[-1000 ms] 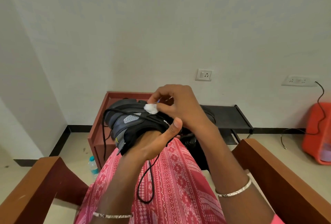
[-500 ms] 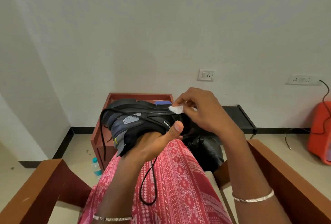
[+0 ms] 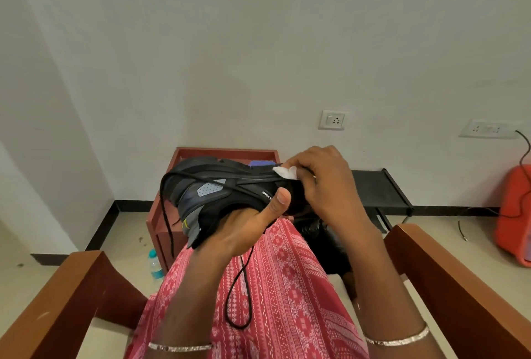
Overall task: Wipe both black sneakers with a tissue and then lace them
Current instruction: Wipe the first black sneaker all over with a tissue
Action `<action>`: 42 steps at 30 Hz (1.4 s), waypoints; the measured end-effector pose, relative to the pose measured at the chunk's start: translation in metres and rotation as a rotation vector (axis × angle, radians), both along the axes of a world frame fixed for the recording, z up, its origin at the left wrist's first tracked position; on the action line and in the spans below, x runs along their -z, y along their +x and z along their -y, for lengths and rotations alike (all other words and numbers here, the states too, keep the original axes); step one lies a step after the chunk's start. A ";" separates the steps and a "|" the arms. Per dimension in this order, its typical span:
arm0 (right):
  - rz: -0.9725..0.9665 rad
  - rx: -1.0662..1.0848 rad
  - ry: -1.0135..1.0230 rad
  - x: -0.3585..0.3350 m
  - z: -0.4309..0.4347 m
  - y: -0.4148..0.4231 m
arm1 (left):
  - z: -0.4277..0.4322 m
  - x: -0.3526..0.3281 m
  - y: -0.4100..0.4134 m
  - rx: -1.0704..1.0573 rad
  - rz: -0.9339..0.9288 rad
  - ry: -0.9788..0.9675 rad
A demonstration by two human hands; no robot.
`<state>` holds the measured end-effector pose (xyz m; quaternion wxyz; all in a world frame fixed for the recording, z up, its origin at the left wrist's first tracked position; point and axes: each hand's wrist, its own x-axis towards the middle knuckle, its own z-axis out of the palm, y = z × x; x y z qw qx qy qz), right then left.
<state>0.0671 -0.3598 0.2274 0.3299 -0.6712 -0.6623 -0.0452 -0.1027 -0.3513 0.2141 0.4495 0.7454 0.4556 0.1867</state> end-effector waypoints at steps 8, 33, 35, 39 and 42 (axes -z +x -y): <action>-0.228 -0.390 0.190 0.010 0.016 -0.048 | 0.000 0.007 0.006 -0.003 0.077 0.052; -0.142 -0.029 0.241 0.040 0.024 -0.020 | -0.008 0.014 0.001 -0.036 0.204 -0.052; -0.156 -0.088 0.243 0.041 0.027 -0.027 | -0.008 0.015 0.002 -0.028 0.194 -0.062; -0.350 -0.304 0.254 0.038 0.035 -0.059 | -0.007 0.013 0.001 -0.013 0.302 -0.087; -0.324 -0.346 0.291 0.038 0.034 -0.063 | -0.008 0.014 -0.002 -0.015 0.391 -0.113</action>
